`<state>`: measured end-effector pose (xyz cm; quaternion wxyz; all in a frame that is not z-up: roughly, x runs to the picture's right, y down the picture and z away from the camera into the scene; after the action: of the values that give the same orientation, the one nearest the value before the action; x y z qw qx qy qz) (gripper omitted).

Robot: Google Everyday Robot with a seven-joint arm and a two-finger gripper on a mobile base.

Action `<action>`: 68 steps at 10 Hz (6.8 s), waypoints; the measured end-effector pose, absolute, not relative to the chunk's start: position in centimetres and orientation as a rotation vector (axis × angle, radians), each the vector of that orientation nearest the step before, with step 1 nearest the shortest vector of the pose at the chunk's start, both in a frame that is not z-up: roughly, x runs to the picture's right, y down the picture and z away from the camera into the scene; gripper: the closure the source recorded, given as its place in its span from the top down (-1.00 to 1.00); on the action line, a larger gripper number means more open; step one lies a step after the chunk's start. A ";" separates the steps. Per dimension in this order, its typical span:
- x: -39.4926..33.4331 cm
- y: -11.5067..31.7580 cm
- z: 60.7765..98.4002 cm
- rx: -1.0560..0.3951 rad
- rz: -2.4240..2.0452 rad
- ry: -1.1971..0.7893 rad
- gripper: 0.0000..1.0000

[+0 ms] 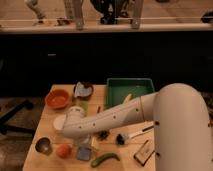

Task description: Place sponge in red bowl

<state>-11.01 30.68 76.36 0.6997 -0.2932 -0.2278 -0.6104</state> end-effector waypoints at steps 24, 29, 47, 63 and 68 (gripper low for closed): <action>-10.9 31.1 77.4 -0.688 -1.285 -0.542 -1.00; -12.7 28.7 76.3 -0.656 -1.347 -0.507 -1.00; -16.6 17.8 74.1 -0.537 -1.515 -0.405 -1.00; -23.2 9.7 79.0 -0.564 -1.605 -0.410 -1.00; -23.7 8.8 80.0 -0.575 -1.586 -0.412 -1.00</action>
<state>-23.68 8.82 80.04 0.6461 -0.2525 -0.1811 -0.6971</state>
